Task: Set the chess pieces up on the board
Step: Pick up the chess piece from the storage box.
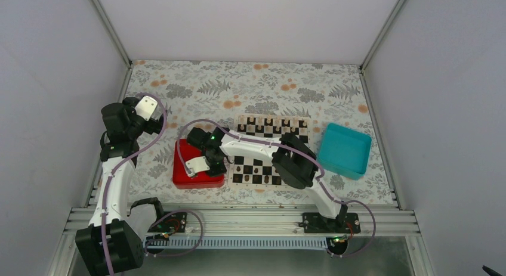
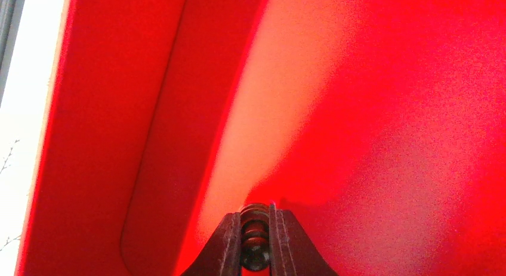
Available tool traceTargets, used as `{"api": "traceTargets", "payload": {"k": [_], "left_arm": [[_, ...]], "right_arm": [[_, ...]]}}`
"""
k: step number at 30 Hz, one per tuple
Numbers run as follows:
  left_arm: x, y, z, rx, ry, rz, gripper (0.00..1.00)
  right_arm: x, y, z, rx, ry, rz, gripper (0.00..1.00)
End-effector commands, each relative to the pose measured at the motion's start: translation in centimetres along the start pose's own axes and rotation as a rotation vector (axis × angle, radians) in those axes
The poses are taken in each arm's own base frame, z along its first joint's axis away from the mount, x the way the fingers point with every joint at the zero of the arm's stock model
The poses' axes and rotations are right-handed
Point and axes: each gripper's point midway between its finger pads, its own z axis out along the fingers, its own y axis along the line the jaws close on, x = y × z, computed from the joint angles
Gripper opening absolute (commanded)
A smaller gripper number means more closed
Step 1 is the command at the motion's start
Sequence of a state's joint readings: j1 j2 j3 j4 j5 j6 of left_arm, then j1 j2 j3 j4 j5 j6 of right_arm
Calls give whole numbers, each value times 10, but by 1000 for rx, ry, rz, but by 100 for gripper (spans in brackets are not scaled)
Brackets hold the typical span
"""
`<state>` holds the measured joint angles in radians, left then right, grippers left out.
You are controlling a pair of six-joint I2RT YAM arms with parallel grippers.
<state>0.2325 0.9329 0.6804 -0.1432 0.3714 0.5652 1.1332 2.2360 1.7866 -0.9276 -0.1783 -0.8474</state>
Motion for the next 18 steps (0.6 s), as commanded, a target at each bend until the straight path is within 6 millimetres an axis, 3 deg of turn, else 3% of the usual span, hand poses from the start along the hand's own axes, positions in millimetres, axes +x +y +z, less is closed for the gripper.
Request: {"api": "traceTargets", "payload": {"k": [1,3,4,7,11,15,18], "left_arm": [[-8,-2,-3,9,-42,23,100],[-10,-2,-3,8,-43,22,100],[-10,-2,-3,6,-43,21,100],[-10,-1,-3,5,-42,19,100],[-10,0,-3,2,-39,19,100],[-10,0,-3,-2,-37,17,100],[-12,2,-4,-4,-39,16,100]], "right_arm": [[-11,-2,-8,28,-28,-15,7],[-16,-4,-18,46,-47,-16,6],[-23,-9,-36,77,-70,-14,5],[-33,-17,-64,132,-106,-3,5],[-31,-27,-104,188,-142,41,5],[-2,-34,-138,209,-149,126,5],[39,-40,-161,238,-148,220,5]]}}
